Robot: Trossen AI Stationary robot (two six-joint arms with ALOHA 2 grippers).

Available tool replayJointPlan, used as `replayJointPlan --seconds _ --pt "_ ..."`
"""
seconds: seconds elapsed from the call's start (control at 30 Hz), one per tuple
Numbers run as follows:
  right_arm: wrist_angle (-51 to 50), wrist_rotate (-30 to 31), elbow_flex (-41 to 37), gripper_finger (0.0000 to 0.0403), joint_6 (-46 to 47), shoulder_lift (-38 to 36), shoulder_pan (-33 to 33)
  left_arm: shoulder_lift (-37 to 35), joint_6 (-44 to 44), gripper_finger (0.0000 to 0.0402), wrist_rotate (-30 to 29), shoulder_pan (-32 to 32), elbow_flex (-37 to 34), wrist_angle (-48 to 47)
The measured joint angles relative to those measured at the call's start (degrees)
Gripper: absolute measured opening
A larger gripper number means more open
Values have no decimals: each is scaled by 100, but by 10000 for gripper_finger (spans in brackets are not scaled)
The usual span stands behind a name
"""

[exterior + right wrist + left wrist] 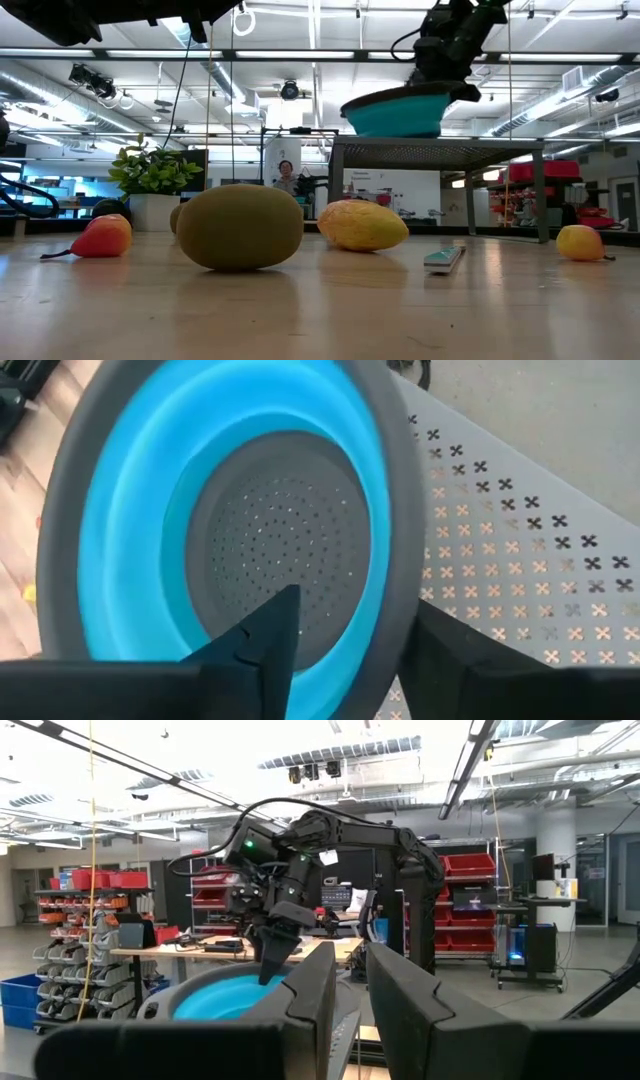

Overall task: Pick & Place Fruit
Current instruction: Put the blue strainer bowl on the shelf

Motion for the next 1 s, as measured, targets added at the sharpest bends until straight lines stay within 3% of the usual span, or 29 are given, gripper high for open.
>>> replayJointPlan --seconds 0.13,0.47,0.8,0.9,1.0 --pt "-5 57 0 178 -263 -11 95 0 0 71 0 2 0 0" --pt "-147 1232 0 219 -834 -114 376 1 43 71 -4 1 0 -1" --pt "-125 2906 28 256 -1209 -114 927 0 43 71 -12 2 0 -2" --pt "-100 2968 258 257 -1210 -118 1174 1 58 71 -71 2 0 -2" --pt "-27 2389 547 257 -1149 -120 1527 1 113 71 -73 2 0 -2"
